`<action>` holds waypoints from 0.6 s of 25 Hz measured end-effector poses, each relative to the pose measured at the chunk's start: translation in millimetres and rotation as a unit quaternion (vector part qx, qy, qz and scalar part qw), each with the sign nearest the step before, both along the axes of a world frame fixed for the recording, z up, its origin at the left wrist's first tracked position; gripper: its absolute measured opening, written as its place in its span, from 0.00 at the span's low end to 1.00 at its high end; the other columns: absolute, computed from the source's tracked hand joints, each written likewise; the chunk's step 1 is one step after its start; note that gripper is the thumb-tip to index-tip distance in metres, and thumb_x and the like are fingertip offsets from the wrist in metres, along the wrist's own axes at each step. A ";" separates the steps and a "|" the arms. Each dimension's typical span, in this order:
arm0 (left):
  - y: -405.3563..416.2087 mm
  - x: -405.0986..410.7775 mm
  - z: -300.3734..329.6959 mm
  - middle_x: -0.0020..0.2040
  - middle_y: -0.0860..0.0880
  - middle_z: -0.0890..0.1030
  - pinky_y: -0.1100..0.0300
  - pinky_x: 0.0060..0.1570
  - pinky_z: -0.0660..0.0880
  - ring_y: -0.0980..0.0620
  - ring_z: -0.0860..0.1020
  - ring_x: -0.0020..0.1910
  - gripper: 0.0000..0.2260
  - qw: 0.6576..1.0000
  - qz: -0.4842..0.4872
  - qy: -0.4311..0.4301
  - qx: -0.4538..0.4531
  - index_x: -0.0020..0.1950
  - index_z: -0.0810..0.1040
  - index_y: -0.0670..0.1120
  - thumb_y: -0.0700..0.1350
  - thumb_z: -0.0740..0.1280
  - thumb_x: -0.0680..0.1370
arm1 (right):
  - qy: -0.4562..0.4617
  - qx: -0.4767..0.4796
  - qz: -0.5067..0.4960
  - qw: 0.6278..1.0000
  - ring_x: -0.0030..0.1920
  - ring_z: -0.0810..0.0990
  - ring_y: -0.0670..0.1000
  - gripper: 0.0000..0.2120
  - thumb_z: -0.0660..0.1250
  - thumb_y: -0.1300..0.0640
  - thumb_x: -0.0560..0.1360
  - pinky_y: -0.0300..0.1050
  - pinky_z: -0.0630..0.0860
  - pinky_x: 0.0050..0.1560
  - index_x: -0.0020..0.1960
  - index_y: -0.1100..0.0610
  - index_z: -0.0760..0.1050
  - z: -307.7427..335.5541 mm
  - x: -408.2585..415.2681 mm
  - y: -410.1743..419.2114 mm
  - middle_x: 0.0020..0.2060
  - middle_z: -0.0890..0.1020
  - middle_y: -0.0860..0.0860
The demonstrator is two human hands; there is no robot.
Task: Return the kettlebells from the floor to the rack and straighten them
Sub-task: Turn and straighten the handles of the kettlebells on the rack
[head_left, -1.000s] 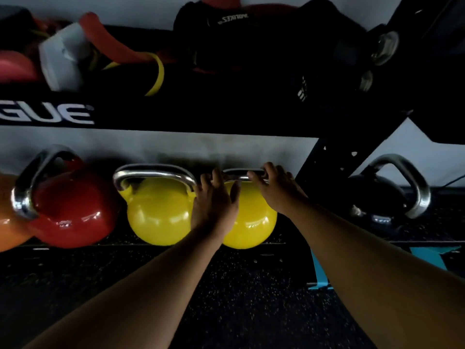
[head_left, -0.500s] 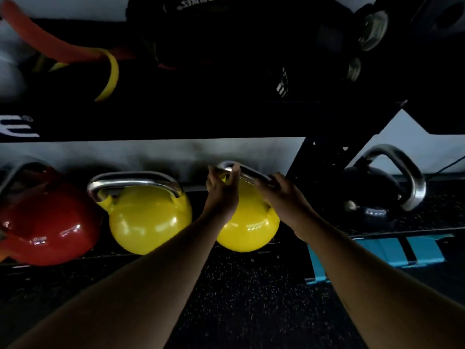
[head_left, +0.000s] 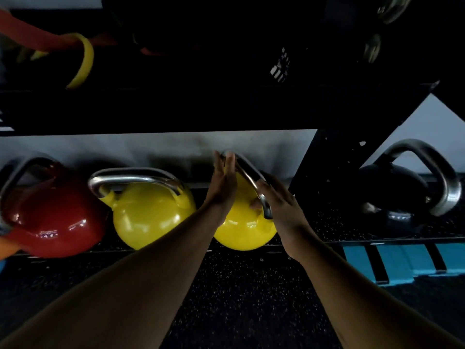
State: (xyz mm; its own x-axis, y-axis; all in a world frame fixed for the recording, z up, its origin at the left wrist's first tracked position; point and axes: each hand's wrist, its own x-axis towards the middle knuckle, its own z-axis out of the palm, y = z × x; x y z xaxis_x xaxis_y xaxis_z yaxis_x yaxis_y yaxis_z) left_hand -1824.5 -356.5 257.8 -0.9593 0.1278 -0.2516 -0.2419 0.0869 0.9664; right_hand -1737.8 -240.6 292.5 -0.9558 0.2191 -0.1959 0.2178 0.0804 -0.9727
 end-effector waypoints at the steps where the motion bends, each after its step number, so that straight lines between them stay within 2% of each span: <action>1: 1.3 -2.9 0.2 0.82 0.57 0.45 0.53 0.72 0.49 0.52 0.48 0.80 0.29 1.000 -0.003 -0.002 0.007 0.81 0.42 0.59 0.62 0.49 0.83 | 0.009 -0.017 -0.002 1.000 0.41 0.82 0.41 0.09 0.62 0.51 0.81 0.35 0.76 0.43 0.57 0.41 0.78 -0.6 -1.1 -3.8 0.49 0.83 0.53; 3: 3.3 -11.7 -0.6 0.82 0.57 0.46 0.53 0.74 0.47 0.54 0.48 0.80 0.28 1.000 -0.025 0.010 0.008 0.81 0.45 0.56 0.59 0.49 0.84 | 0.034 -0.050 -0.021 0.998 0.38 0.81 0.48 0.12 0.60 0.52 0.82 0.28 0.73 0.36 0.62 0.42 0.76 -3.7 1.0 -16.6 0.47 0.81 0.55; 5: 8.2 -16.7 0.1 0.82 0.55 0.50 0.55 0.78 0.46 0.55 0.49 0.80 0.27 0.998 -0.048 0.026 0.016 0.82 0.48 0.53 0.57 0.50 0.85 | 0.046 -0.063 -0.031 0.996 0.37 0.77 0.49 0.17 0.58 0.49 0.82 0.27 0.72 0.36 0.70 0.45 0.71 -9.3 6.1 -25.1 0.46 0.81 0.55; 7: 13.3 -17.6 2.0 0.82 0.53 0.51 0.53 0.79 0.49 0.55 0.51 0.80 0.26 0.997 -0.072 0.020 0.028 0.82 0.49 0.53 0.57 0.50 0.85 | 0.047 -0.068 -0.030 0.996 0.40 0.75 0.46 0.22 0.55 0.44 0.81 0.30 0.73 0.39 0.74 0.44 0.66 -14.7 8.4 -27.3 0.52 0.80 0.53; 9: 13.2 -18.8 4.1 0.82 0.52 0.52 0.52 0.79 0.50 0.54 0.52 0.80 0.26 0.996 -0.078 0.012 0.032 0.82 0.50 0.53 0.57 0.50 0.85 | 0.045 -0.077 -0.042 0.995 0.46 0.77 0.45 0.23 0.54 0.41 0.80 0.36 0.75 0.46 0.74 0.41 0.64 -17.9 7.0 -29.1 0.58 0.80 0.47; 12: 13.9 -25.0 10.0 0.81 0.48 0.58 0.52 0.79 0.53 0.52 0.57 0.79 0.26 0.996 -0.074 -0.005 0.042 0.81 0.56 0.48 0.56 0.50 0.85 | 0.051 -0.126 -0.075 0.988 0.54 0.80 0.39 0.21 0.57 0.44 0.81 0.43 0.76 0.56 0.73 0.40 0.66 -21.0 2.3 -38.8 0.65 0.77 0.41; 15: 13.8 -27.4 16.0 0.80 0.46 0.61 0.53 0.78 0.54 0.52 0.59 0.79 0.25 0.996 -0.072 -0.026 0.043 0.80 0.59 0.45 0.55 0.51 0.85 | 0.053 -0.154 -0.085 0.983 0.51 0.81 0.34 0.20 0.59 0.45 0.81 0.42 0.77 0.55 0.73 0.40 0.67 -24.0 0.2 -46.3 0.62 0.78 0.36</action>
State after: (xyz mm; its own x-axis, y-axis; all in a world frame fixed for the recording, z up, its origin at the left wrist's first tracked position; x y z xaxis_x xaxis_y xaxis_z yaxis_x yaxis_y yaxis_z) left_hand -1851.9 -342.7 273.7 -0.9150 0.2871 -0.2834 -0.2836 0.0417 0.9580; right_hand -1737.7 -286.9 268.5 -0.9295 0.3221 -0.1798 0.0992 -0.2511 -0.9629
